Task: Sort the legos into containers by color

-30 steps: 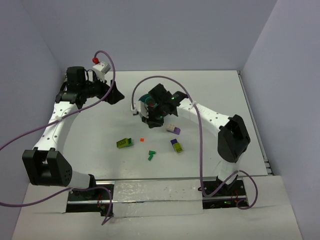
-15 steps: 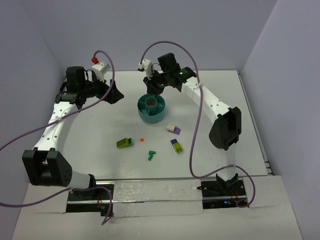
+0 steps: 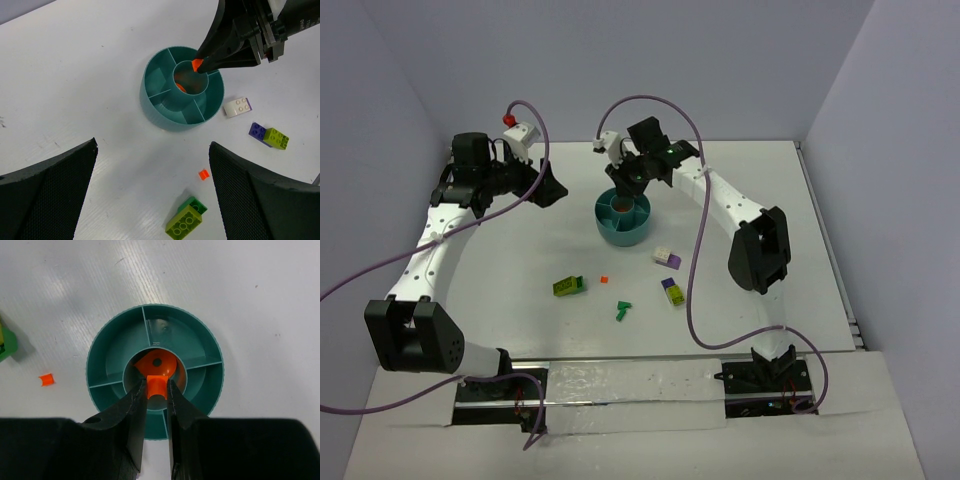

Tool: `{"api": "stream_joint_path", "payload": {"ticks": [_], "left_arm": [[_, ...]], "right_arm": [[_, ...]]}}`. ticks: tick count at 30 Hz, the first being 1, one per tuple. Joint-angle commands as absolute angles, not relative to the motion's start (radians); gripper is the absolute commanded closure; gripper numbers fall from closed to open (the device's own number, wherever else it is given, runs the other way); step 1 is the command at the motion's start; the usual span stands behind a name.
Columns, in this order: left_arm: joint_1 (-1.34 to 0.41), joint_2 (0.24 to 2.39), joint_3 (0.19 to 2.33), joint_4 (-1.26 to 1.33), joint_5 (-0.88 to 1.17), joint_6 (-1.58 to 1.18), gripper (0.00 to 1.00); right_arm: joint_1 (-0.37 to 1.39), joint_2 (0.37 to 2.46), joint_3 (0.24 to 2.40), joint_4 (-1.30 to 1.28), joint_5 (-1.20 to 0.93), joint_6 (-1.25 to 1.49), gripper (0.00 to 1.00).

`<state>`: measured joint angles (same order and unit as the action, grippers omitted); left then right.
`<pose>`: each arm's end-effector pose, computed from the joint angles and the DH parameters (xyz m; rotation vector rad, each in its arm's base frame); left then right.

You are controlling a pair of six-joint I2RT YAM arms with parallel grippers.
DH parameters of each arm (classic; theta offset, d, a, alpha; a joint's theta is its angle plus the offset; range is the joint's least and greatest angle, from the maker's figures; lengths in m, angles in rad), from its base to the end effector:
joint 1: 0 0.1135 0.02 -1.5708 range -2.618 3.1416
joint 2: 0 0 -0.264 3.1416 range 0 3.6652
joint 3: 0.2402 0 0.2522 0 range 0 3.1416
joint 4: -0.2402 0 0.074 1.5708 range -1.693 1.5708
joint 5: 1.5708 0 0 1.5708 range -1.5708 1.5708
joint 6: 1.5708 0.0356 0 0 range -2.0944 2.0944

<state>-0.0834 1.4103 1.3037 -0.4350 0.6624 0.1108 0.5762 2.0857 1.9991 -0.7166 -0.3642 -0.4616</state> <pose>0.3123 -0.0481 0.3551 0.5861 1.9703 -0.6782 0.3903 0.2687 0.3047 -1.3189 1.9565 0.4870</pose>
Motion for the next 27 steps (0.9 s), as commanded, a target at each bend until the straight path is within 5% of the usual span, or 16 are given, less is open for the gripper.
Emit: {"api": "stream_joint_path", "payload": {"ticks": [1, 8, 19, 27], "left_arm": [[-0.078, 1.421, 1.312, -0.388, 0.676, 0.103, 0.01], [-0.078, 1.448, 1.335, -0.409, 0.681, 0.104, 0.01], [-0.078, 1.456, 1.328, -0.414, 0.693, 0.115, 0.01], [-0.078, 1.438, 1.312, -0.438, 0.717, 0.146, 0.01]], "right_arm": [[0.583, 2.099, 1.981, -0.702, -0.345, -0.468, 1.00], [0.585, 2.122, 1.974, -0.710, -0.351, -0.474, 0.98], [0.591, 2.119, 1.980, -0.721, -0.345, -0.469, 0.51], [0.611, 2.059, 2.007, -0.733, -0.361, -0.440, 0.45]]}}
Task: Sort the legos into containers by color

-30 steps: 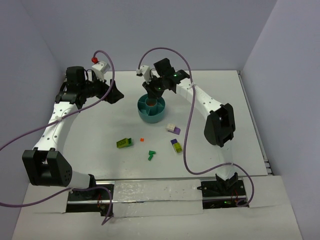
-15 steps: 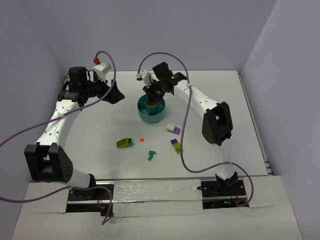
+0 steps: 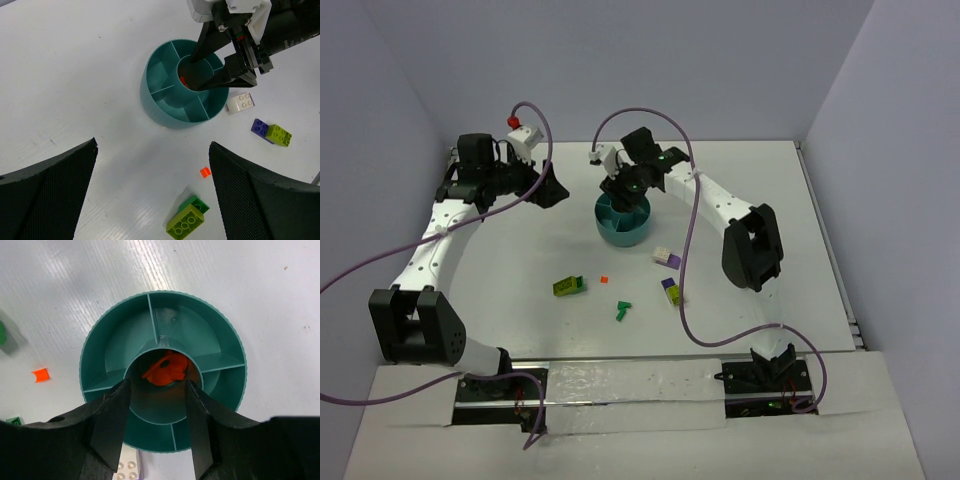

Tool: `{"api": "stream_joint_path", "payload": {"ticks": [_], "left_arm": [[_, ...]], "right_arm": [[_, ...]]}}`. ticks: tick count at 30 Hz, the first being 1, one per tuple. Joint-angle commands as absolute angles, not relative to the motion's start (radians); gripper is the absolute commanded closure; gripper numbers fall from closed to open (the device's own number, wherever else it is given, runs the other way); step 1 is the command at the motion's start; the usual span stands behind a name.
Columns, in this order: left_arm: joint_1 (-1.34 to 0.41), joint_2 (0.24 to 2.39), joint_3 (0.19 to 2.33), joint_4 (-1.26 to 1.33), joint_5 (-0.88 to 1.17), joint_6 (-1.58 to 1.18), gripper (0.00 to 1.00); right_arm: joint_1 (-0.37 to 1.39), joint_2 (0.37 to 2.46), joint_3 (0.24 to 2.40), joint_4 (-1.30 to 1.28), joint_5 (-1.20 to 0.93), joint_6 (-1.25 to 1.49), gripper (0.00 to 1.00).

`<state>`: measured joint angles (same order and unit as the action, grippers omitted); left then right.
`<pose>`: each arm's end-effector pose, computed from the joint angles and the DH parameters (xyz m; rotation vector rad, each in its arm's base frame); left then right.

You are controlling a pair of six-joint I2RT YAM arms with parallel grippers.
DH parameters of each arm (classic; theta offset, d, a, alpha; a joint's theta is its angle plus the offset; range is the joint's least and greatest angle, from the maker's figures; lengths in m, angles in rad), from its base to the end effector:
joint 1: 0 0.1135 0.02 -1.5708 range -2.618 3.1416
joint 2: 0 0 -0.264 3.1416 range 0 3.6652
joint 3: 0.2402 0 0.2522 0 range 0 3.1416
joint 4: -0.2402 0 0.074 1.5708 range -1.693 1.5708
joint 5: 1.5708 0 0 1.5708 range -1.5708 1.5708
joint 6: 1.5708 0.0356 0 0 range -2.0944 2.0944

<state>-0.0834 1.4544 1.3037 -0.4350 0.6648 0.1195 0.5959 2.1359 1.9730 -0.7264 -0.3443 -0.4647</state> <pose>0.3226 -0.0490 0.3419 0.5876 2.0083 -0.6902 0.3910 0.2797 0.2724 -1.3656 2.0313 0.4806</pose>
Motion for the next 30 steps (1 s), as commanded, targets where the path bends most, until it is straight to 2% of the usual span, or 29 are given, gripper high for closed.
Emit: {"api": "stream_joint_path", "payload": {"ticks": [1, 4, 8, 11, 14, 18, 26, 30], "left_arm": [[-0.078, 1.433, 1.310, -0.444, 0.727, 0.154, 0.02], [-0.079, 1.423, 1.297, -0.482, 0.761, 0.219, 0.05], [-0.097, 1.431, 1.281, -0.591, 0.778, 0.371, 0.09], [-0.167, 1.445, 1.262, -0.622, 0.687, 0.409, 0.17], [-0.304, 1.429, 1.193, -0.575, 0.551, 0.366, 0.23], [-0.439, 1.411, 1.100, -0.542, 0.384, 0.267, 0.23], [-0.554, 1.447, 1.078, -0.638, 0.362, 0.134, 0.27], [-0.640, 1.466, 1.045, -0.614, 0.275, 0.040, 0.27]], "right_arm": [[0.610, 2.044, 2.009, -0.734, -0.359, -0.429, 0.45], [0.594, 1.973, 1.999, -0.730, -0.367, -0.396, 0.41], [0.531, 1.874, 1.951, -0.722, -0.411, -0.320, 0.28], [0.480, 1.768, 1.846, -0.695, -0.399, -0.281, 0.02], [0.424, 1.679, 1.751, -0.677, -0.383, -0.245, 0.00], [0.325, 1.578, 1.632, -0.663, -0.374, -0.206, 0.00], [0.229, 1.450, 1.472, -0.614, -0.362, -0.193, 0.00], [0.218, 1.428, 1.433, -0.596, -0.357, -0.184, 0.00]]}}
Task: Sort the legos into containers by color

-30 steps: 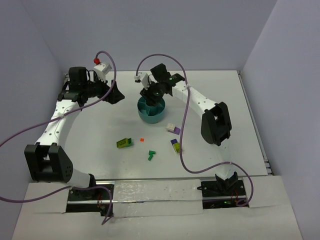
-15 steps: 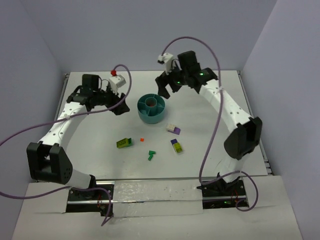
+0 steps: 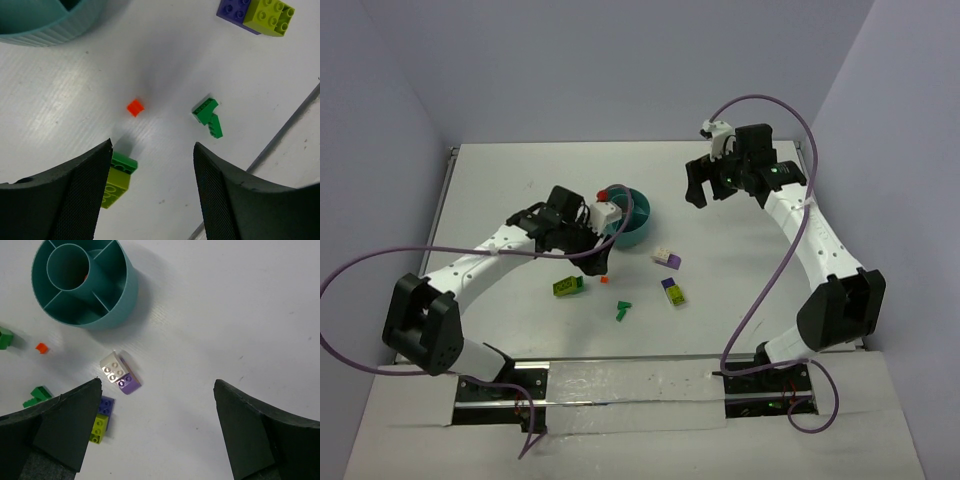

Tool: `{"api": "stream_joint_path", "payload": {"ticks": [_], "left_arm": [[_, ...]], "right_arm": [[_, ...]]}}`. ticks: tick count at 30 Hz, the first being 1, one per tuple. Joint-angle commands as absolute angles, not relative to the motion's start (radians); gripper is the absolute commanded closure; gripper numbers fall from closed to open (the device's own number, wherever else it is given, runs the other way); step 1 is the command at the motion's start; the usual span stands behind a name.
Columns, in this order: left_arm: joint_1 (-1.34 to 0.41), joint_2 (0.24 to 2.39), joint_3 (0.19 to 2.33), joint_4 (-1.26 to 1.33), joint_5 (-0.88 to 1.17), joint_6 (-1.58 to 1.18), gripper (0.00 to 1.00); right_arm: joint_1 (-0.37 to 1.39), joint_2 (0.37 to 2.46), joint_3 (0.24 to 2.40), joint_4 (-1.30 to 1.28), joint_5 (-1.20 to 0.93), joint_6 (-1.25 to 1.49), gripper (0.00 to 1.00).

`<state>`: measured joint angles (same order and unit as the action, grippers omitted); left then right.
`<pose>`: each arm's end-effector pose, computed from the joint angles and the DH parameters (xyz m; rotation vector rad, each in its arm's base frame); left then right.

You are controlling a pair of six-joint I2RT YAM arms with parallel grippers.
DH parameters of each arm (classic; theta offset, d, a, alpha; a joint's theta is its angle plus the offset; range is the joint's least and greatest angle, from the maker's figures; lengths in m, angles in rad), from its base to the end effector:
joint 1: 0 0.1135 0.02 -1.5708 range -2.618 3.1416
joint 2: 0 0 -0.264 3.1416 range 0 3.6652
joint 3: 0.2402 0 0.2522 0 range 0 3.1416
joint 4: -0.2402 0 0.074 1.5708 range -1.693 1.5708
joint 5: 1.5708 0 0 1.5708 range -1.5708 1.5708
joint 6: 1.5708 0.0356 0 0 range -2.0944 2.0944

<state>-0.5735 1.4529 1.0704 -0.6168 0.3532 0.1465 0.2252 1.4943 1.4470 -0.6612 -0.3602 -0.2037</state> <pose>0.2425 -0.1713 0.2496 1.0400 2.3772 -0.6132 0.3177 0.0857 0.3552 -0.6633 2.1596 0.4210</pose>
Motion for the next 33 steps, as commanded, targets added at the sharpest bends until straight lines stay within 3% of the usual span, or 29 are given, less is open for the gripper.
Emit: {"api": "stream_joint_path", "payload": {"ticks": [1, 5, 11, 33], "left_arm": [[-0.663, 1.476, 1.035, -0.595, 0.233, 0.012, 0.28], [-0.706, 1.519, 1.038, -0.569, 0.073, -0.160, 0.29], [-0.725, 1.561, 1.048, -0.539, -0.092, -0.305, 0.43], [-0.761, 1.773, 1.130, -0.520, -0.092, -0.382, 0.50]], "right_arm": [[0.218, 1.427, 1.429, -0.595, -0.359, -0.183, 0.00], [0.218, 1.423, 1.420, -0.595, -0.365, -0.182, 0.00], [0.216, 1.420, 1.406, -0.590, -0.371, -0.180, 0.00], [0.218, 1.408, 1.355, -0.581, -0.393, -0.196, 0.00]]}}
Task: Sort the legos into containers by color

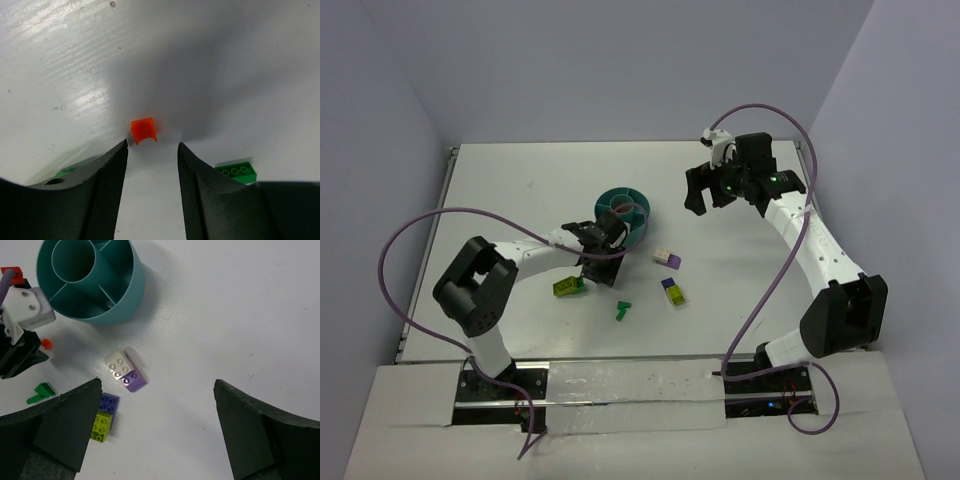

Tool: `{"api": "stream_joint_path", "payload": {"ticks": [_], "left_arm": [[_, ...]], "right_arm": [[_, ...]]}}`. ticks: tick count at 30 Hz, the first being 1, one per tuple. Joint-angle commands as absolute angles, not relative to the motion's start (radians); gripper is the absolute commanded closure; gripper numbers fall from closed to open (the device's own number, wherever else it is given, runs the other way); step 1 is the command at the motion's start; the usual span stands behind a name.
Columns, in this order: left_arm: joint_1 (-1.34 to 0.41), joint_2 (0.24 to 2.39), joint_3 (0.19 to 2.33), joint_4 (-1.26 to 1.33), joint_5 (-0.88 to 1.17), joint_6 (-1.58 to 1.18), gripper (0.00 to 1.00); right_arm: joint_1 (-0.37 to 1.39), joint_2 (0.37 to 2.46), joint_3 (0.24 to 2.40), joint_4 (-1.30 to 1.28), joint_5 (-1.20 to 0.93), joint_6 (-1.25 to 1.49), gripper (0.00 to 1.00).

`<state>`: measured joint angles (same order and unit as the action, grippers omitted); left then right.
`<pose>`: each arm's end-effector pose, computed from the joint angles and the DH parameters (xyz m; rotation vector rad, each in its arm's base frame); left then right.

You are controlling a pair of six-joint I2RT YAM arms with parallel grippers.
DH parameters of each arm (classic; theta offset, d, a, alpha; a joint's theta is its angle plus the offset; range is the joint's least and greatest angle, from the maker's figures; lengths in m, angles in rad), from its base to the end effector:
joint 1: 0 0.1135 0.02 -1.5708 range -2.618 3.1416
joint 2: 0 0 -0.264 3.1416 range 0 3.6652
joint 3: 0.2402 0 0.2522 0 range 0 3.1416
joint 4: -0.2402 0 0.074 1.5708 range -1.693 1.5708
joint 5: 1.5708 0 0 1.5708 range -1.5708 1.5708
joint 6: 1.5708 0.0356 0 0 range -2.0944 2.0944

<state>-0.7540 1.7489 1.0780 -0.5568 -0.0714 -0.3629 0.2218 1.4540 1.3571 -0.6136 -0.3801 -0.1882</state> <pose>0.2443 -0.2260 0.1649 0.5286 2.7580 -0.1727 0.3093 0.0833 0.3419 -0.6527 2.1635 0.4503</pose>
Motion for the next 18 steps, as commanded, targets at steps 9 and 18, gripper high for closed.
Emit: {"api": "stream_joint_path", "payload": {"ticks": [9, 18], "left_arm": [[-0.758, 1.810, 1.140, -0.505, -0.114, -0.376, 0.60], [-0.758, 1.796, 1.121, -0.508, -0.097, -0.348, 0.75]], "right_arm": [[0.216, 1.408, 1.355, -0.586, -0.402, -0.201, 0.00], [0.216, 1.414, 1.372, -0.597, -0.405, -0.208, 0.00]]}}
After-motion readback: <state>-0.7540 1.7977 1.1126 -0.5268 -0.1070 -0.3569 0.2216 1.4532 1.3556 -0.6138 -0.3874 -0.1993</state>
